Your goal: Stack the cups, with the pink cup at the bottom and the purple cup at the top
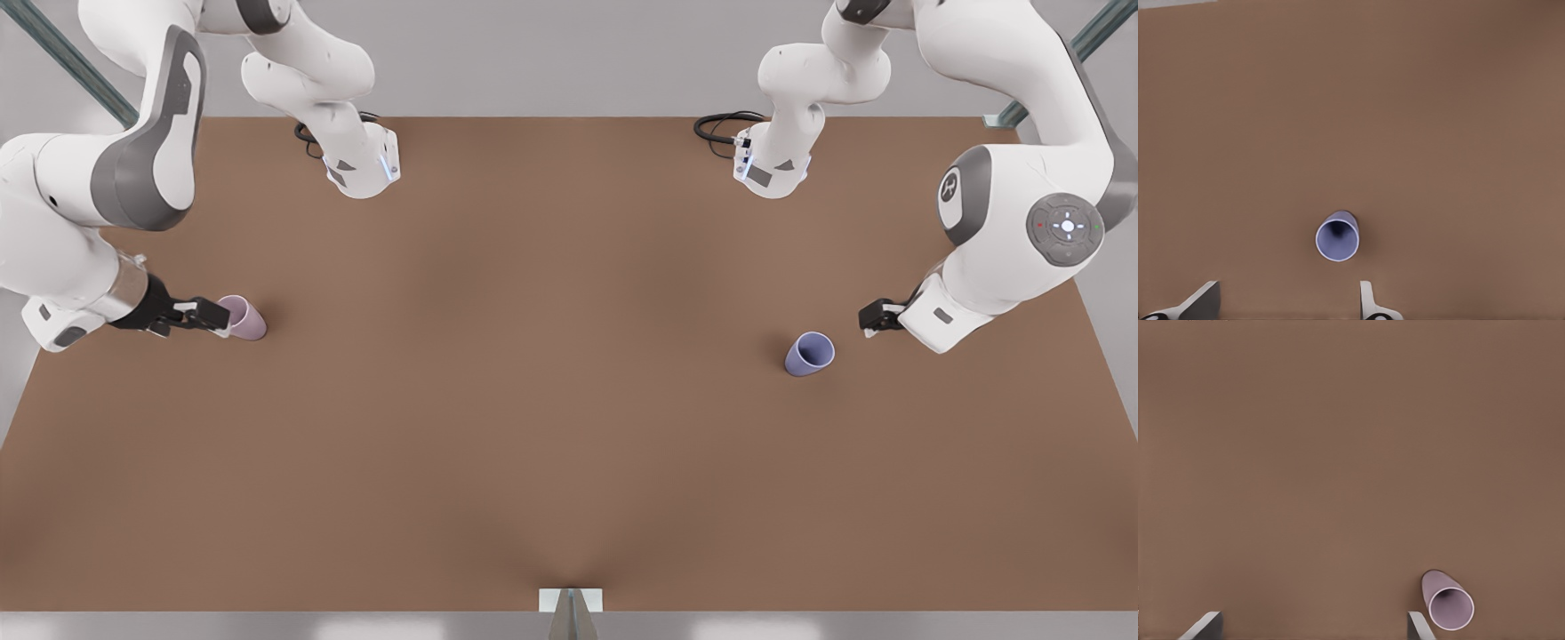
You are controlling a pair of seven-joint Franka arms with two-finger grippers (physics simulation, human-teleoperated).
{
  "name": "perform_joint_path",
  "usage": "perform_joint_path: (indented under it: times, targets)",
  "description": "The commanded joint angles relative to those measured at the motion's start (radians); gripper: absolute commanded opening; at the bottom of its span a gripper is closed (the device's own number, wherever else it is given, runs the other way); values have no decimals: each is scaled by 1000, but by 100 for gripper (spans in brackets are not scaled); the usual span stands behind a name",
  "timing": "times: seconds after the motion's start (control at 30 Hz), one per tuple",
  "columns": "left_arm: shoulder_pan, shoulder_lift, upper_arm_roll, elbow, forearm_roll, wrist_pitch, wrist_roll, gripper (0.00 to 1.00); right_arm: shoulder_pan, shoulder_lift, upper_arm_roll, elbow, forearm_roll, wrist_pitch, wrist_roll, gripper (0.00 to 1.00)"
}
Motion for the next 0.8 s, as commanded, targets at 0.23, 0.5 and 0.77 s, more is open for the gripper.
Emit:
perform_joint_path:
  times: [0.23,0.5,0.77]
  targets:
    - [0,0,0,-66,3,56,-3,100,-189,-114,6,-385,-15,239,-237,100]
    - [0,12,0,-72,-3,64,-2,100,-329,-77,-42,-666,-16,530,-527,100]
    - [1,20,0,-72,-4,71,-2,100,-326,-24,-83,-787,-22,710,-657,93]
